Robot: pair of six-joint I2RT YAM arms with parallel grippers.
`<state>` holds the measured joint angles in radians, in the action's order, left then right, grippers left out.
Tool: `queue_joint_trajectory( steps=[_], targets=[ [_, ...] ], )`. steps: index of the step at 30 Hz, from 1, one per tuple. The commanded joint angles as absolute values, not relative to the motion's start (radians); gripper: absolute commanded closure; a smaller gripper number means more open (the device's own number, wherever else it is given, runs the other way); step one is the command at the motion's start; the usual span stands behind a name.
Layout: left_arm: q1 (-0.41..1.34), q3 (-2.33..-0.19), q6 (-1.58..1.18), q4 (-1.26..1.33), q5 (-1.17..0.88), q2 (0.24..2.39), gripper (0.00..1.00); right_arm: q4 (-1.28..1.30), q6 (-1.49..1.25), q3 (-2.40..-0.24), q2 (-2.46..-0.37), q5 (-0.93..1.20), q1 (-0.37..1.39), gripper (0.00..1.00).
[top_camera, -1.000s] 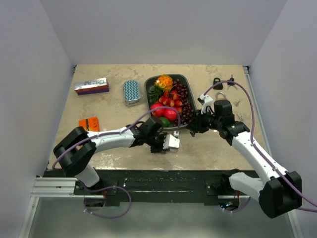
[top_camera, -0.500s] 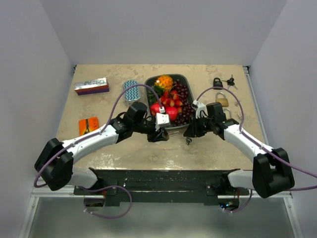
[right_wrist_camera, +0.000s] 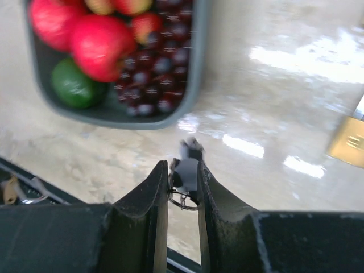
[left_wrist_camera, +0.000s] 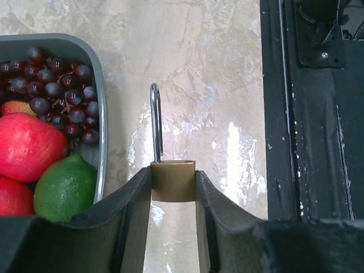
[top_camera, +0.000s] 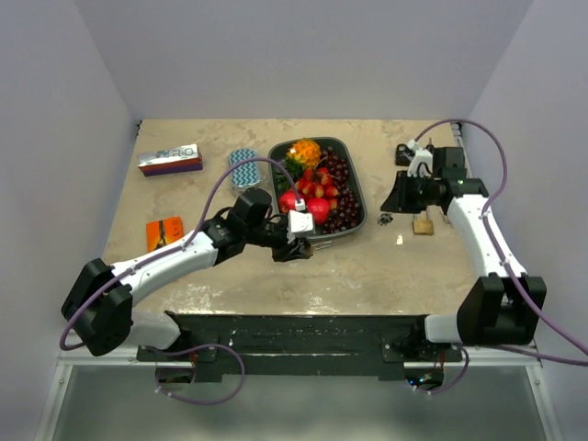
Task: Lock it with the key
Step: Place the key at the center of the board.
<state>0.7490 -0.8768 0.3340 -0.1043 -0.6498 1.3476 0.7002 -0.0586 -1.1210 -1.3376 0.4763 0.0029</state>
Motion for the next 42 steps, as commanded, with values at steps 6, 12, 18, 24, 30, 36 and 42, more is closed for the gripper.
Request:
queue_joint_trajectory(
  steps=[6, 12, 18, 24, 30, 36, 42],
  targets=[
    [0.750, -0.957, 0.388, -0.074, -0.683, 1.371, 1.00, 1.029, 0.363, -1.339, -1.512, 0.338, -0.221, 1.00],
    [0.750, -0.953, 0.351, -0.038, -0.683, 1.373, 1.00, 0.965, 0.548, -1.152, -1.454, 0.215, -0.337, 1.00],
    [0.750, -0.951, 0.293, 0.031, -0.704, 1.385, 1.00, 0.793, 0.566, -1.008, -1.457, 0.164, -0.387, 1.00],
    [0.753, -0.946, 0.316, 0.035, -0.687, 1.388, 1.00, 0.686, 0.566, -0.966, -1.474, 0.166, -0.400, 0.94],
    [0.770, -0.925, 0.435, 0.055, -0.582, 1.364, 1.00, 0.843, 0.603, -1.066, -1.479, 0.387, -0.402, 0.34],
    [0.773, -0.923, 0.515, 0.055, -0.633, 1.347, 1.00, 1.090, 0.673, -1.235, -1.450, 0.734, -0.381, 0.27],
    [0.798, -0.951, 0.515, 0.040, -0.701, 1.358, 1.00, 1.161, 0.703, -1.287, -1.373, 0.940, -0.189, 0.25]
  ],
)
